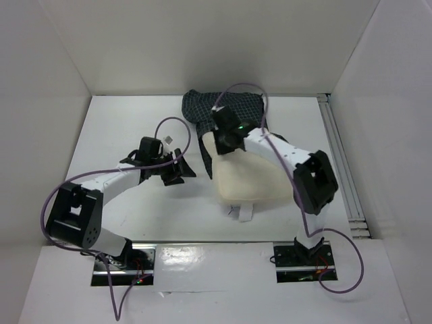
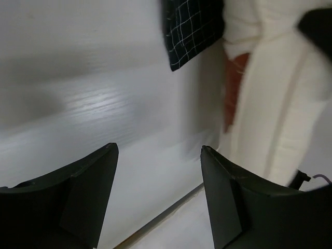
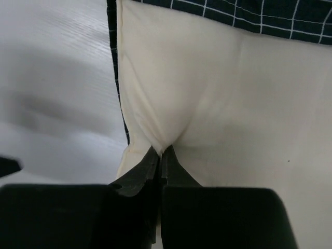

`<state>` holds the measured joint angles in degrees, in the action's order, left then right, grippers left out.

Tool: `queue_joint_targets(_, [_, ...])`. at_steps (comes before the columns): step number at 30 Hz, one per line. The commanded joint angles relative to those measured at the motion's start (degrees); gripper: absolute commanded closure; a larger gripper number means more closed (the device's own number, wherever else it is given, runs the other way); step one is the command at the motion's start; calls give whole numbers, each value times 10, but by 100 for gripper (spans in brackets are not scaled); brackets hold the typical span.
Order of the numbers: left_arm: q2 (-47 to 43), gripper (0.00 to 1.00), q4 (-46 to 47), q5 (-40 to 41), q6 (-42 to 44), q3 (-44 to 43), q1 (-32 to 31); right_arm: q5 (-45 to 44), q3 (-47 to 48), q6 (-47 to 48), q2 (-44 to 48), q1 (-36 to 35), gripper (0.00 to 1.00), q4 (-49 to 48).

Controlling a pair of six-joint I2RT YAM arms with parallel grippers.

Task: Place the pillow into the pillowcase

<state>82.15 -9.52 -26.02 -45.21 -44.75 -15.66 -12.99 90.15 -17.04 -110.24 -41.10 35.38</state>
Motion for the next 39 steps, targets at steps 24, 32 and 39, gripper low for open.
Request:
queue_joint_targets(24, [186,16,287,24,-10,-111,-70,302,8,39,127,139,100,-40])
queue_joint_targets(32, [238,80,303,1,-28,-148,-81,302,14,28,121,133,100,-45])
queue_joint_targets(39, [228,100,371,-69,-76,-141,-64,247,43,28,105,117,100,-48])
